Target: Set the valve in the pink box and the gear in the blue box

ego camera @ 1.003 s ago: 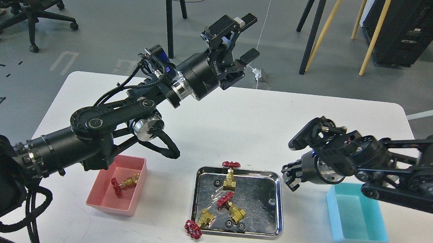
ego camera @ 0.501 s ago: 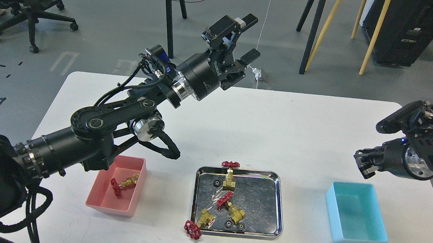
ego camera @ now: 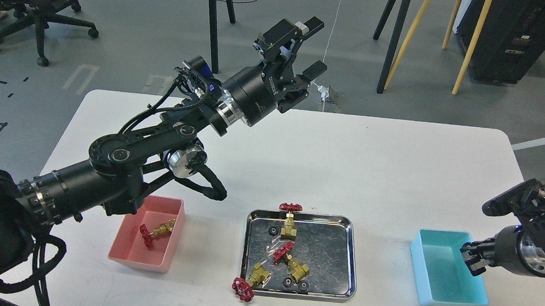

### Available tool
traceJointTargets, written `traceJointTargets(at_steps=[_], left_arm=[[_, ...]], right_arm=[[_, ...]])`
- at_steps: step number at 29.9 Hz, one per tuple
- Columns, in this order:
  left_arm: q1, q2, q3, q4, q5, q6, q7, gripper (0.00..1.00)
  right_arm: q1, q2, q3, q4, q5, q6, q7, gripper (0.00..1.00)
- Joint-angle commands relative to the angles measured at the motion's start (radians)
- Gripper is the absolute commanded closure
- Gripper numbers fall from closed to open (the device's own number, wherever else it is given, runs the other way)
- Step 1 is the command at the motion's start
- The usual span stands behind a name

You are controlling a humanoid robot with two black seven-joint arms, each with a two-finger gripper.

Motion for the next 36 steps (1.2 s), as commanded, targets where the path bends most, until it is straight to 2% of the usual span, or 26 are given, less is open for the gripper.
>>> traceJointTargets(at_steps=[1,2,3,4,5,6,9,13,16,19,20,23,27,29,31,36], left_arm=[[0.000,0.000,0.000,0.000,0.000,0.000,0.000,0.06],[0.000,0.000,0.000,0.000,0.000,0.000,0.000,0.06],[0.000,0.000,-0.002,0.000,0.000,0.000,0.000,0.06],[0.000,0.000,-0.002,0.000,0.000,0.000,0.000,0.06],[0.000,0.000,-0.002,0.000,0.000,0.000,0.000,0.06],[0.000,0.002,-0.002,0.000,-0.001,0.000,0.000,0.06],[0.000,0.015,-0.002,0.000,-0.001,-0.011,0.000,0.06],[-0.002,0.064,0.001,0.015,-0.001,-0.092,0.000,0.06],[-0.011,0.139,-0.003,0.023,-0.008,-0.190,0.000,0.06],[-0.029,0.231,-0.052,0.035,-0.046,-0.332,0.000,0.06],[-0.044,0.257,-0.059,0.047,-0.075,-0.355,0.000,0.06],[-0.083,0.291,-0.059,0.122,-0.144,-0.355,0.000,0.06],[-0.084,0.284,-0.071,0.250,-0.208,-0.355,0.000,0.05],[-0.071,0.272,-0.080,0.282,-0.236,-0.355,0.000,0.05],[-0.037,0.264,-0.100,0.285,-0.259,-0.355,0.000,0.05],[0.040,0.233,-0.201,0.284,-0.271,-0.355,0.000,0.01]], right_arm=[[-0.004,0.009,0.019,-0.002,0.011,0.000,0.000,0.44],[-0.004,0.012,0.025,-0.002,0.012,0.000,0.002,0.33],[-0.004,0.015,0.033,-0.002,0.015,0.000,0.002,0.29],[-0.006,0.015,0.044,-0.002,0.021,0.000,0.002,0.19],[-0.006,0.016,0.056,-0.002,0.032,0.000,0.002,0.03],[-0.006,0.018,0.073,-0.002,0.044,0.000,0.003,0.00],[-0.007,0.022,0.188,-0.017,0.108,0.000,0.006,0.00],[-0.010,0.033,0.384,-0.127,0.303,0.000,0.011,0.00],[-0.010,0.056,0.539,-0.262,0.568,0.000,0.013,0.00],[-0.012,0.094,0.656,-0.414,0.933,0.000,0.013,0.00],[-0.010,0.117,0.679,-0.470,1.066,0.000,0.013,0.00],[-0.013,0.189,0.708,-0.609,1.431,0.000,0.031,0.00],[-0.039,0.333,0.726,-0.774,1.748,0.000,0.114,0.00],[-0.068,0.412,0.769,-0.886,1.814,0.000,0.146,0.00],[-0.108,0.502,0.829,-0.978,1.836,0.000,0.149,0.00],[-0.165,0.584,0.924,-1.042,1.841,0.000,0.144,0.00]])
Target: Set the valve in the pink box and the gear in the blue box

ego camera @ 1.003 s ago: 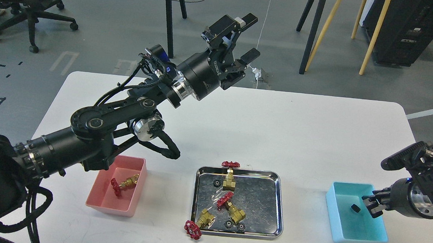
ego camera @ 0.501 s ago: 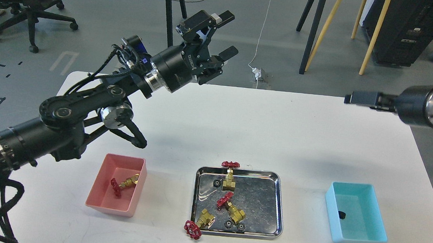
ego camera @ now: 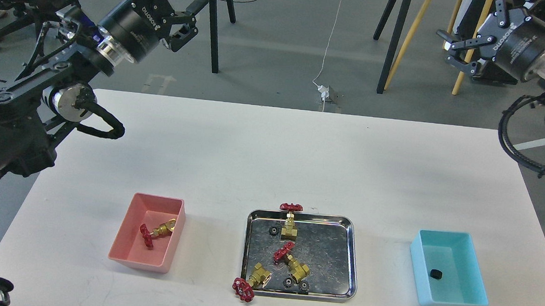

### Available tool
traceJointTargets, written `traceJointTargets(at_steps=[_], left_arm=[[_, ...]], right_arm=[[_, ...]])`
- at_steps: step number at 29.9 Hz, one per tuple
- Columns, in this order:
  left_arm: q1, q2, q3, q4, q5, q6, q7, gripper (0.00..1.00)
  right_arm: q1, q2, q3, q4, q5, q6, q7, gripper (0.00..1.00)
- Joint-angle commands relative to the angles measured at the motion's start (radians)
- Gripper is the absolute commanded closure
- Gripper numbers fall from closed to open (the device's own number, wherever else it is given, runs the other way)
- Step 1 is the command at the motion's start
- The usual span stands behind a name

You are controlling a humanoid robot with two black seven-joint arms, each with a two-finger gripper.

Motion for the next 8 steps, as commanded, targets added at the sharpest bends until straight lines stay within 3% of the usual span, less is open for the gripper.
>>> traceJointTargets(at_steps=[1,8], left_arm=[[0.042,-0.028,-0.049,0.000,-0.002,0.000,0.000,0.01],[0.044,-0.051,-0.037,-0.011,0.001,0.000,0.000,0.01]], right_arm=[[-0.023,0.037,0.039,-0.027,0.003,0.000,-0.002,0.00],[-0.024,0.054,0.070,-0.027,0.004,0.000,0.001,0.00]])
